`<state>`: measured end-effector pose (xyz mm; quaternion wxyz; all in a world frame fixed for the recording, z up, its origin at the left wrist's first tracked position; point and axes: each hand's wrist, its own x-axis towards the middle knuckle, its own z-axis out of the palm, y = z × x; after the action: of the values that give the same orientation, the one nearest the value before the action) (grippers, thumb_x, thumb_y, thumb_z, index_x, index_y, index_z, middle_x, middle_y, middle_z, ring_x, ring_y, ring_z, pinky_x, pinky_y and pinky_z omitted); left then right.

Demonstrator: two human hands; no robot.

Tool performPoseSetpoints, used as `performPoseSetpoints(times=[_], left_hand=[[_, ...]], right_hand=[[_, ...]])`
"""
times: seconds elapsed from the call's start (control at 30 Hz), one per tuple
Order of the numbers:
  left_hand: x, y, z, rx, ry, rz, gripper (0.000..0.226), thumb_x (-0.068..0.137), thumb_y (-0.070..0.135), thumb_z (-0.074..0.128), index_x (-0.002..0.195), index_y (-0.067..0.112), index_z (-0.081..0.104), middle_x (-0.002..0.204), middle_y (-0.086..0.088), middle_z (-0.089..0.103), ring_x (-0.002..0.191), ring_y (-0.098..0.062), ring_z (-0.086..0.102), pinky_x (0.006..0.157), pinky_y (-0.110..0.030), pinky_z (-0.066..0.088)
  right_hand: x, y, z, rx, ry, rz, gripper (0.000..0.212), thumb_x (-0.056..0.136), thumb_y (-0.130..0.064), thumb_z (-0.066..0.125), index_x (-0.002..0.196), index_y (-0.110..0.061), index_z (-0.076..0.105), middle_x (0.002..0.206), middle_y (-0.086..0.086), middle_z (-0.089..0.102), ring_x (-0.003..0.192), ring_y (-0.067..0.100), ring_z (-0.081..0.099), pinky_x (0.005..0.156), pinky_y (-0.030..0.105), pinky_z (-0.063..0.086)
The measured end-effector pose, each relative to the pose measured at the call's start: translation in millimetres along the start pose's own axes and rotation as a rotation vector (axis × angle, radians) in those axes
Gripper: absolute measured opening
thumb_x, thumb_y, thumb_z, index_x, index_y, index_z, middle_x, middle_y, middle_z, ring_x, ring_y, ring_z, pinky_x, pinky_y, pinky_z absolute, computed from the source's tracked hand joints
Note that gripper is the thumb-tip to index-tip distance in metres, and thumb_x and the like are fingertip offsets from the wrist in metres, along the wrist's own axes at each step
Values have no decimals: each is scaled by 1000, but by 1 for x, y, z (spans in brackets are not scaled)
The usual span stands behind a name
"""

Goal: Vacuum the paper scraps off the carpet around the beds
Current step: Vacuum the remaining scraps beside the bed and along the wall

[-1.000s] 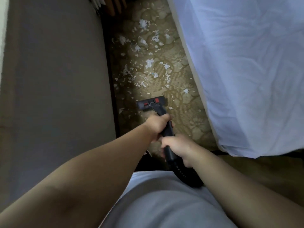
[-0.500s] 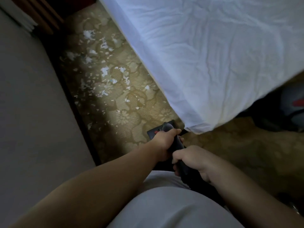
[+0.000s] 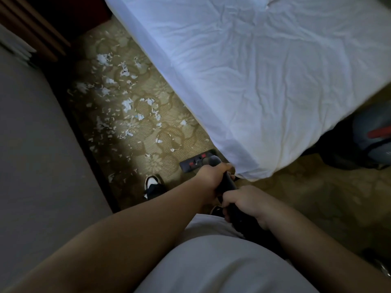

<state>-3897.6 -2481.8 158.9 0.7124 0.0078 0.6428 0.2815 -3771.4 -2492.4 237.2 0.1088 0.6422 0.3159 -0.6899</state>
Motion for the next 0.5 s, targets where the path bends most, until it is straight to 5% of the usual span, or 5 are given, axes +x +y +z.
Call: performPoseSetpoints(times=[0.2,0.33,0.5], left_hand=[[38,71,-77,-77,40,34,23,94,19,69,101,0,59,67,-10,69,72,-28,67,73,-44,56],[65,133,-143,-108,35,40,26,93,18,71,106,0,57,72,-11,66,68,-25,67,68,-41,55],[79,216,-229,-71,85,55,18,96,17,66,90,3,58,67,-10,65,64,-25,64,67,-40,53]], right_hand=[[45,-93,50,-96,-5,-25,29,73,-16,73,90,8,72,76,24,70,64,37,67,62,40,54],[76,-167,96,-140,9,-50,18,78,-14,70,81,3,71,73,21,69,62,33,66,61,37,52],[107,-268,163,-164,-6,-35,24,71,-20,70,80,2,74,72,19,73,61,32,68,64,36,53]])
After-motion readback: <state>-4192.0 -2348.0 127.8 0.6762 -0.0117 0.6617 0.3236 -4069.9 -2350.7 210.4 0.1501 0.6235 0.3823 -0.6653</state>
